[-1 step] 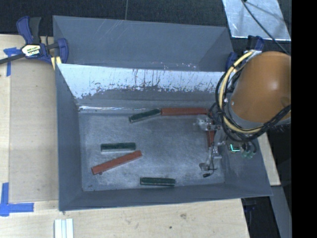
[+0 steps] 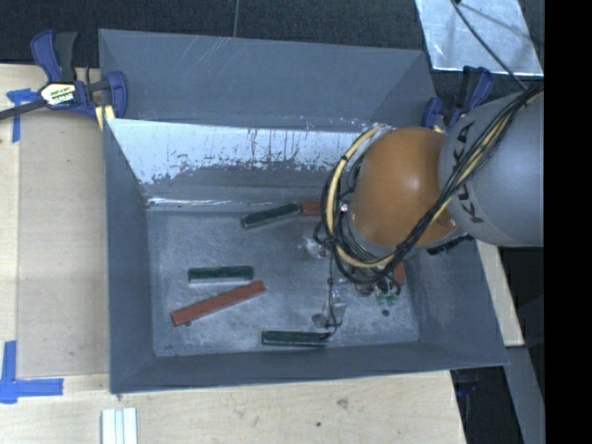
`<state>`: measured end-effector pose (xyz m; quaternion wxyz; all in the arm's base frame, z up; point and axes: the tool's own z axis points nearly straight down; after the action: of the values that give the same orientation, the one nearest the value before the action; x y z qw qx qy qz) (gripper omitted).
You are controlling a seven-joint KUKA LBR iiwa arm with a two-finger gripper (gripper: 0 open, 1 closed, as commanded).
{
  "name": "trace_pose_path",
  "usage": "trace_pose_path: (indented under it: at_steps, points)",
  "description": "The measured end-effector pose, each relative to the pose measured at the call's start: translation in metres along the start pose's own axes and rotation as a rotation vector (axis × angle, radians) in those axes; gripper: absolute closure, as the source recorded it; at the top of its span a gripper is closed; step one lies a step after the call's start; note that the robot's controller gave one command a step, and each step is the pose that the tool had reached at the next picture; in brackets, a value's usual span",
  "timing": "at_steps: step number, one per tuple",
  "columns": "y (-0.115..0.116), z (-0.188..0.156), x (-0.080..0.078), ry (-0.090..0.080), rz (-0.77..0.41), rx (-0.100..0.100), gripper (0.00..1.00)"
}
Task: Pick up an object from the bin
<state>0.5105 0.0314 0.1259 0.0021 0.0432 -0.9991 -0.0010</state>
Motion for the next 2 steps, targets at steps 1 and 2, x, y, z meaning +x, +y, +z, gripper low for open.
trace_pose_path:
  at_steps: [1,2]
  points:
    - [0.057,0.024,-0.037,-0.008,-0.046,-0.001,0.0]
    - [0.109,0.057,-0.026,-0.003,-0.24,0.001,0.0]
